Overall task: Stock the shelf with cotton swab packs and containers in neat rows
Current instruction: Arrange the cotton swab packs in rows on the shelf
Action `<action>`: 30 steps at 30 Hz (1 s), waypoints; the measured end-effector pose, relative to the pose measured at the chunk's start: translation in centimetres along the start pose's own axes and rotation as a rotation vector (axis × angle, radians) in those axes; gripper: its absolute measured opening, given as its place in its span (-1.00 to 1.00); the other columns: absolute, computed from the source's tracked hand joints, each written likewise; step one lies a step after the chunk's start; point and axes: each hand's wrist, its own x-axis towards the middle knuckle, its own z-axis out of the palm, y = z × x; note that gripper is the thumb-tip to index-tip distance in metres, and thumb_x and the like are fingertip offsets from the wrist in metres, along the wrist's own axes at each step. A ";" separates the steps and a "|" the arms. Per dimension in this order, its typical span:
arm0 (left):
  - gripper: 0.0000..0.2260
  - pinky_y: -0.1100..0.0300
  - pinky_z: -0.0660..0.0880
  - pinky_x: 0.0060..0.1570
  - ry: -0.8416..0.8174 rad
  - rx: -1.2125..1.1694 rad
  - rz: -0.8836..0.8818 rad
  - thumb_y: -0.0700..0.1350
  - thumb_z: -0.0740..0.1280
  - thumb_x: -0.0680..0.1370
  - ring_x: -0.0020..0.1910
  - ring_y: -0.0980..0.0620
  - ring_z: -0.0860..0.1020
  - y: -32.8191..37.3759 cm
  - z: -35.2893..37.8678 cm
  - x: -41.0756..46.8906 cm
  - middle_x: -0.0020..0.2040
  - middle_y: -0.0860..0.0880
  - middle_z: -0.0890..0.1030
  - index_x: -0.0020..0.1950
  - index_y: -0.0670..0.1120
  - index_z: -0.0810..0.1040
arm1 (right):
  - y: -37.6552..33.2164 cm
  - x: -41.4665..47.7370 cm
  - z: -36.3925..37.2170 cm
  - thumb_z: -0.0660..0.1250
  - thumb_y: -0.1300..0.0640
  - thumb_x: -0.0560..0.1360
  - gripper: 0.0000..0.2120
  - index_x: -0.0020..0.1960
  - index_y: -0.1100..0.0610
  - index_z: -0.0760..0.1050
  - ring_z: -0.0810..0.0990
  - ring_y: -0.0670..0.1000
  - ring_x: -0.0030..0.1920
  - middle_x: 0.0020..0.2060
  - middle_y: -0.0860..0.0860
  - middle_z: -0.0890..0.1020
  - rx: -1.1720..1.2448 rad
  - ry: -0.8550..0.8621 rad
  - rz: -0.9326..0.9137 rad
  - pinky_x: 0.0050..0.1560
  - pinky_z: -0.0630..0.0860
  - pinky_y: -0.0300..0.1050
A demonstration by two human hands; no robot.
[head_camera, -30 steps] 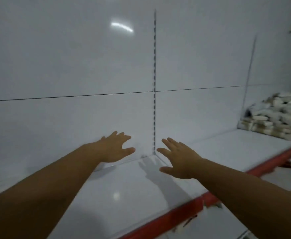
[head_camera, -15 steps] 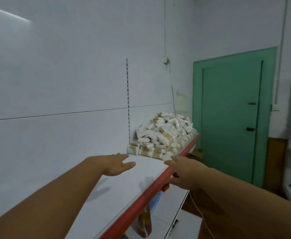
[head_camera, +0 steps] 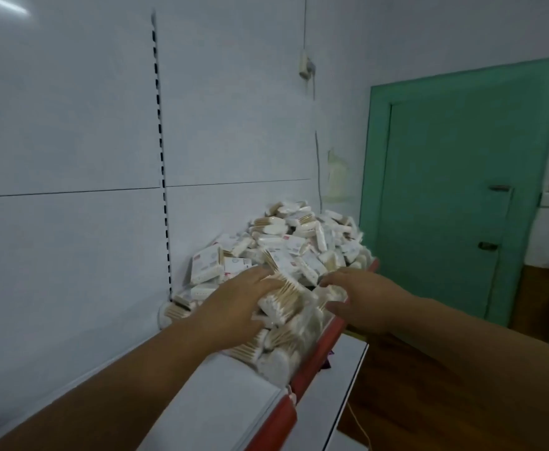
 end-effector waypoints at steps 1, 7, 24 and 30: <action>-0.39 0.25 0.01 0.41 -0.043 0.063 0.032 -0.09 0.39 0.48 0.53 0.10 0.06 -0.2 0.5 1.0 0.55 0.10 0.14 0.49 0.12 0.26 | 1.3 1.7 0.2 0.28 -0.09 0.53 -0.60 0.35 -0.09 0.37 0.44 -0.05 0.22 0.30 -0.07 0.45 0.038 0.006 -0.017 0.12 0.37 -0.16; -0.51 0.70 0.04 0.12 -0.047 0.004 -0.064 -0.12 0.40 0.48 0.24 0.53 0.22 -0.7 0.5 3.5 0.27 0.40 0.38 0.34 0.28 0.43 | 6.4 12.0 3.3 0.38 -0.01 0.47 -0.52 0.36 -0.05 0.36 0.41 -0.06 0.27 0.31 -0.09 0.42 0.205 0.055 -0.276 0.16 0.32 -0.23; -0.60 -0.05 0.60 -0.03 0.741 -1.470 -0.775 0.02 0.25 0.56 0.16 -0.19 0.60 2.1 -0.2 7.8 0.23 -0.21 0.59 0.33 -0.15 0.47 | 2.5 18.9 4.0 0.49 0.15 0.38 -0.74 0.05 0.17 0.64 0.53 -0.10 -0.06 0.01 -0.01 0.61 0.608 0.494 -1.036 -0.04 0.39 -0.34; -0.77 0.10 0.62 -0.21 1.076 -1.220 -0.920 -0.21 0.28 0.57 0.01 -0.16 0.67 2.0 -1.8 3.7 0.08 -0.20 0.67 0.22 -0.15 0.54 | 0.7 21.3 3.7 0.40 -0.15 0.43 -0.63 0.19 -0.07 0.51 0.51 -0.15 0.06 0.10 -0.22 0.51 0.551 -0.127 -0.938 -0.02 0.50 -0.25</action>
